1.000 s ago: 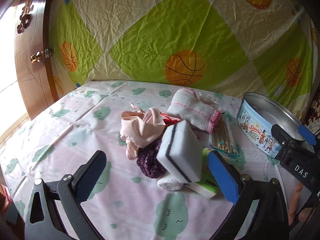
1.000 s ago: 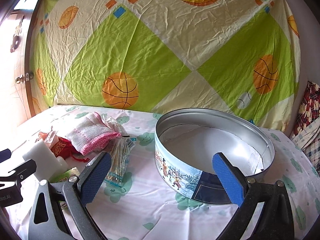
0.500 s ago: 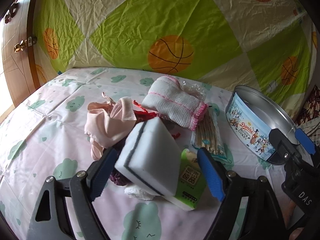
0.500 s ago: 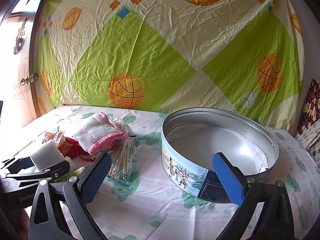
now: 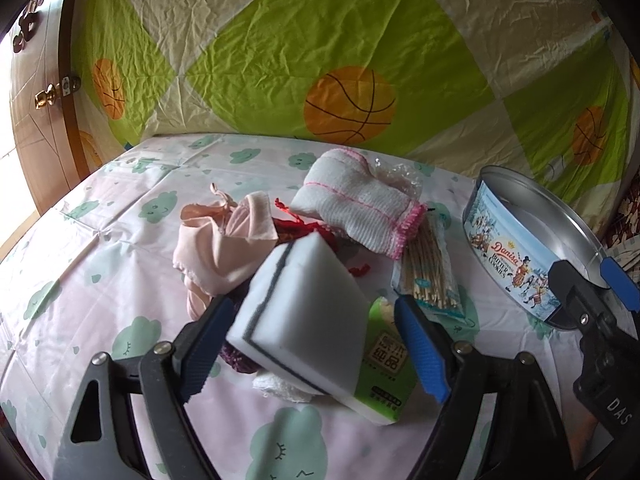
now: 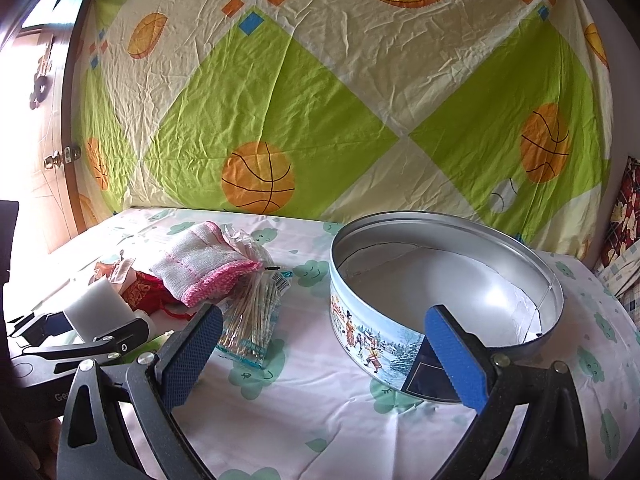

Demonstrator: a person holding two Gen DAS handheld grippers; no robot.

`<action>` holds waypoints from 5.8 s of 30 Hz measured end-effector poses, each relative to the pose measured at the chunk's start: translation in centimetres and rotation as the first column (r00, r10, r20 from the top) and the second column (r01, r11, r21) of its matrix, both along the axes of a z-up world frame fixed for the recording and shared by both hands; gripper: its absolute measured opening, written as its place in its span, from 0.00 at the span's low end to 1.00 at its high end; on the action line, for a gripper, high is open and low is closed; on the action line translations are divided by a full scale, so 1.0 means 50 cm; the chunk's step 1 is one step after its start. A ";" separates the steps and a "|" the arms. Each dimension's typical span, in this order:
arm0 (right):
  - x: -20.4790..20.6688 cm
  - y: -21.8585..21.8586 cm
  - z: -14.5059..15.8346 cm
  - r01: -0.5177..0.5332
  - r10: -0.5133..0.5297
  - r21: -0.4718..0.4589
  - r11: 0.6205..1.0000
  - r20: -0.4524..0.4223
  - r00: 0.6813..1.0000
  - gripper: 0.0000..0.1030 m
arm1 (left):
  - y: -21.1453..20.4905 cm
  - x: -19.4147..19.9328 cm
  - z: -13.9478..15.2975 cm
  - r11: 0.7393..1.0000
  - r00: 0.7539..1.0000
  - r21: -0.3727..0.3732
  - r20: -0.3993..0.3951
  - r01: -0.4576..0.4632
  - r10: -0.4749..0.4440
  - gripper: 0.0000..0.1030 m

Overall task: Organize soft objects
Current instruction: 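Grasp the white-and-black sponge with the left tool and lift it, then carry the sponge toward the tin with the left tool while the right tool grasps the green tissue pack, then lower the sponge and tissue pack into the tin and open both tools, then withdraw both tools from the tin and move toward the white knit glove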

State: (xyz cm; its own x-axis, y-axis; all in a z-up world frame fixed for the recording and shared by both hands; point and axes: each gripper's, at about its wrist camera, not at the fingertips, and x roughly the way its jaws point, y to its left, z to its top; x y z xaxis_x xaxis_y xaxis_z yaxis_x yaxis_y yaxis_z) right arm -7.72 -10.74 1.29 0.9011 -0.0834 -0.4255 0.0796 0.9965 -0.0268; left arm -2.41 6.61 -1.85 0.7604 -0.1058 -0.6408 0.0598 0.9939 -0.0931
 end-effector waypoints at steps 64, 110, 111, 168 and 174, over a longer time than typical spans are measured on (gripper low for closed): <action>0.005 -0.196 0.070 -0.013 -0.005 0.147 0.989 0.120 0.993 0.77 | 0.005 -0.039 0.112 0.995 0.970 -0.023 0.224 0.099 -0.092 0.44; 0.086 -0.409 -0.020 0.307 -0.303 0.066 0.949 -0.074 0.950 0.79 | -0.466 0.089 0.057 0.913 0.892 0.109 0.192 0.394 -0.408 0.83; 0.086 -0.409 -0.019 0.314 -0.310 0.059 0.947 -0.075 0.948 0.79 | -0.455 0.090 0.059 0.925 0.903 0.095 0.203 0.368 -0.380 0.91; 0.025 -0.433 0.023 0.310 -0.341 0.265 0.913 0.082 0.936 0.95 | -0.294 0.087 0.073 0.994 0.960 0.100 0.273 0.034 -0.060 1.00; 0.025 -0.433 0.022 0.317 -0.348 0.262 0.911 0.080 0.934 0.95 | -0.298 0.087 0.069 0.993 0.962 0.115 0.267 0.033 -0.063 1.00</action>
State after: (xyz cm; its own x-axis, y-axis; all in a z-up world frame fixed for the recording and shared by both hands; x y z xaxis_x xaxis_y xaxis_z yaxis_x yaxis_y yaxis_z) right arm -6.47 -32.42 2.41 0.8852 -0.2960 -0.3590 0.3946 0.8865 0.2419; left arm 1.94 -8.28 1.61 0.9021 -0.0879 -0.4225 0.1158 0.9924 0.0408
